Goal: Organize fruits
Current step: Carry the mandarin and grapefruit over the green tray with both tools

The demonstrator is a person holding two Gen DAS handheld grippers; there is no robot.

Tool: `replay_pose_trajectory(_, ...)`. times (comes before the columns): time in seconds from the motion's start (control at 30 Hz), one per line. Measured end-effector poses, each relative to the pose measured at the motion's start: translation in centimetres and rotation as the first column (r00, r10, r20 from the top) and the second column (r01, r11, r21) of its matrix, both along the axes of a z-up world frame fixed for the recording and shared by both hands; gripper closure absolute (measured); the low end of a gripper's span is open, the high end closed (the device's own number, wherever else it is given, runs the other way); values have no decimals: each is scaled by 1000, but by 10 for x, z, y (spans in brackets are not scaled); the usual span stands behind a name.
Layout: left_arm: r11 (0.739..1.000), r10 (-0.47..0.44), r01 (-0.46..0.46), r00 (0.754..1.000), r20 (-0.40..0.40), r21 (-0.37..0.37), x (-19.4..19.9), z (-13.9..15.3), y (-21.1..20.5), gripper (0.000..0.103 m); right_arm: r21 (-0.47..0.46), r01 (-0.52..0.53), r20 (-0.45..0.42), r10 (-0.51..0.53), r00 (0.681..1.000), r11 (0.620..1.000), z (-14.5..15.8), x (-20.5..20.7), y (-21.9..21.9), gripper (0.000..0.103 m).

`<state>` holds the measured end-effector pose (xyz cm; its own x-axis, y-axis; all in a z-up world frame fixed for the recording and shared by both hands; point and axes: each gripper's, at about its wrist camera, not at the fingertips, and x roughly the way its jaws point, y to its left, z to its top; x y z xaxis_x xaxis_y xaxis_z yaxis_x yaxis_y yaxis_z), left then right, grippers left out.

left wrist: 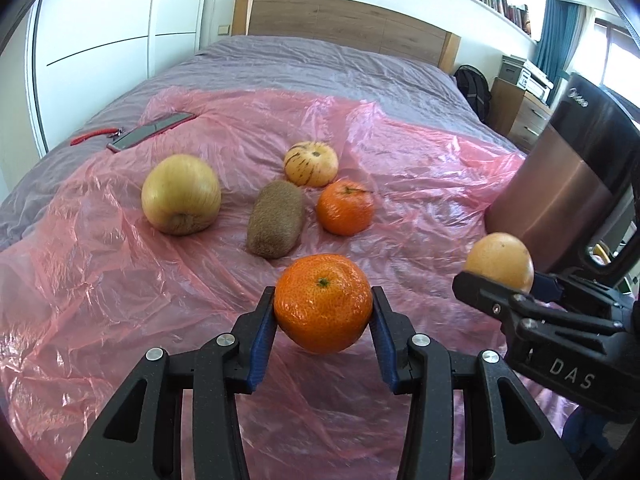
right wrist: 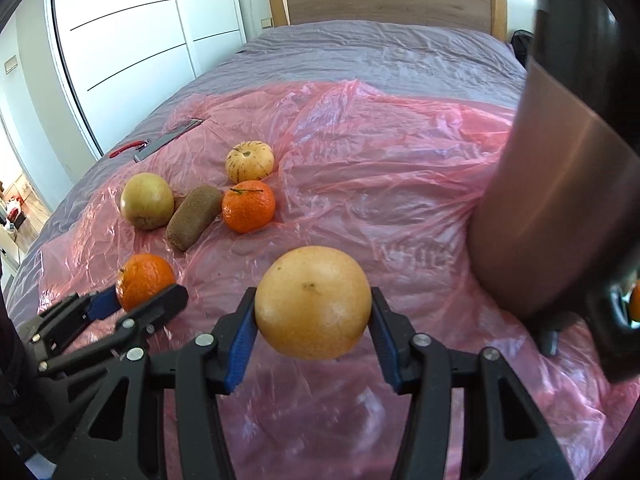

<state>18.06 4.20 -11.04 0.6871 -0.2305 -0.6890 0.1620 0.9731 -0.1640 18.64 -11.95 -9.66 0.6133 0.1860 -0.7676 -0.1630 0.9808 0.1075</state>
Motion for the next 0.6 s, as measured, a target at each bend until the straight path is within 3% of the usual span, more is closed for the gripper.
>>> replay_pose_trajectory(0.2, 999, -46, 45, 998, 37, 16, -26, 24, -20, 64, -17, 23, -6, -23, 1000, 1000, 18, -37, -27, 62)
replay_pose_trajectory(0.6, 988, -151, 151, 988, -25, 11, -82, 41, -77, 64, 18, 96, -7, -96, 995, 995, 40, -106, -99, 62)
